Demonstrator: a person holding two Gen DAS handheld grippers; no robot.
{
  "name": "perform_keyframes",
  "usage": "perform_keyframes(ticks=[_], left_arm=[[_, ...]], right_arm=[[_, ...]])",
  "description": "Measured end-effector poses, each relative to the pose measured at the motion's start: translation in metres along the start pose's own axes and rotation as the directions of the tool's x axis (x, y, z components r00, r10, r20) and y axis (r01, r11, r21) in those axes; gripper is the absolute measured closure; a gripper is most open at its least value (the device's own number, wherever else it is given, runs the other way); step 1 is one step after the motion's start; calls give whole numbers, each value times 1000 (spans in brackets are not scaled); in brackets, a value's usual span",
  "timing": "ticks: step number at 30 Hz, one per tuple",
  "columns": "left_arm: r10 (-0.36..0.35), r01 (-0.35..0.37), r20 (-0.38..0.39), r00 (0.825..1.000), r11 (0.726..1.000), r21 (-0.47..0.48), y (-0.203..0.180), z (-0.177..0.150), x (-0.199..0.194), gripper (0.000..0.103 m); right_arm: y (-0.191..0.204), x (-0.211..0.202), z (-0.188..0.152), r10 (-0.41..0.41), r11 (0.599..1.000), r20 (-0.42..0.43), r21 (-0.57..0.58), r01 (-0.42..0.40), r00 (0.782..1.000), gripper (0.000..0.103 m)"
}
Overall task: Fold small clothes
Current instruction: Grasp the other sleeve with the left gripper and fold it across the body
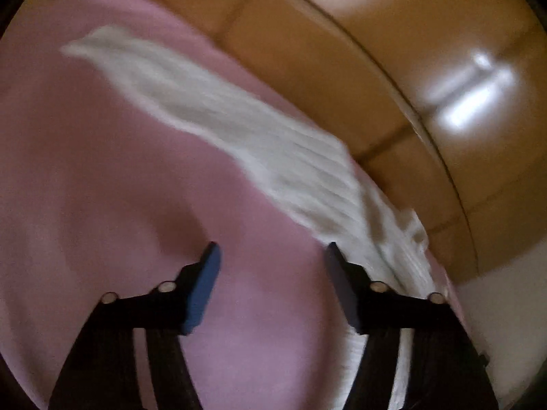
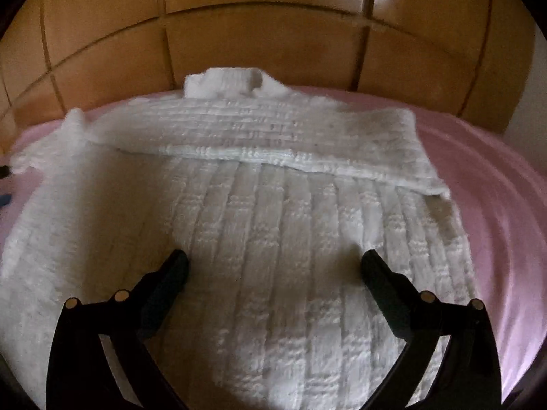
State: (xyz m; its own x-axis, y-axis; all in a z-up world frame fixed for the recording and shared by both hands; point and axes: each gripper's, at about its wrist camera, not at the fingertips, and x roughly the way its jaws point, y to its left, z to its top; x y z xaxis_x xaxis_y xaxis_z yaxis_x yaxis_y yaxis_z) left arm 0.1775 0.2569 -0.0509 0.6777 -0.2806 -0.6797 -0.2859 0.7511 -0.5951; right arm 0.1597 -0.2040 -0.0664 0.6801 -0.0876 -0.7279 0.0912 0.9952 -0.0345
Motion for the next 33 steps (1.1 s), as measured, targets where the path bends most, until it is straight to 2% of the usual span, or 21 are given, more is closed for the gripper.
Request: perform_keyframes(ticks=[2, 4, 6, 10, 14, 16, 20, 23, 24, 25, 27, 29, 30, 33], left_arm=[[10, -8, 25, 1000, 996, -90, 31, 16, -12, 46], [17, -3, 64, 998, 979, -203, 61, 31, -22, 46], [11, 16, 97, 995, 962, -273, 79, 46, -29, 46], [54, 25, 197, 979, 926, -376, 104, 78, -34, 46], [45, 42, 171, 984, 880, -472, 129, 108, -24, 46], [57, 35, 170, 984, 868, -495, 132, 117, -18, 46], [121, -18, 188, 975, 881, -473, 127, 135, -8, 46], [140, -46, 176, 974, 891, -451, 129, 142, 6, 46], [145, -54, 177, 974, 899, -435, 128, 144, 10, 50], [180, -99, 165, 970, 909, -406, 123, 147, 15, 59], [236, -160, 165, 957, 912, -377, 121, 152, 20, 66], [277, -204, 160, 948, 909, -363, 115, 150, 21, 89], [269, -197, 164, 949, 913, -356, 115, 148, 17, 94], [232, -167, 214, 949, 944, -283, 88, 143, -2, 98]], right_arm=[[-3, -1, -2, 4, 1000, -5, 30, -4, 1000, 2], [-7, -1, -4, 20, 999, -6, 51, -20, 1000, 2], [-12, -4, -5, 28, 998, -9, 56, -27, 1000, 2], [-14, -4, -4, 27, 998, -14, 53, -26, 1000, 2], [-14, -4, -5, 15, 999, -10, 51, -15, 1000, 2], [-11, -3, -5, 6, 999, -9, 49, -6, 1000, 2], [-9, -1, -5, 0, 999, -6, 47, 0, 1000, 2], [-9, -1, -5, 1, 999, -6, 45, -1, 1000, 2], [-10, -1, -5, 0, 999, -6, 44, 0, 1000, 2], [-9, -1, -5, 0, 999, -6, 45, 0, 1000, 2], [-10, -1, -5, 1, 999, -6, 42, 0, 1000, 2], [-11, -1, -4, 2, 999, -6, 42, -1, 1000, 2], [-10, -1, -5, 2, 999, -6, 42, -1, 1000, 2], [-10, -1, -5, 1, 999, -5, 41, 0, 1000, 2]])
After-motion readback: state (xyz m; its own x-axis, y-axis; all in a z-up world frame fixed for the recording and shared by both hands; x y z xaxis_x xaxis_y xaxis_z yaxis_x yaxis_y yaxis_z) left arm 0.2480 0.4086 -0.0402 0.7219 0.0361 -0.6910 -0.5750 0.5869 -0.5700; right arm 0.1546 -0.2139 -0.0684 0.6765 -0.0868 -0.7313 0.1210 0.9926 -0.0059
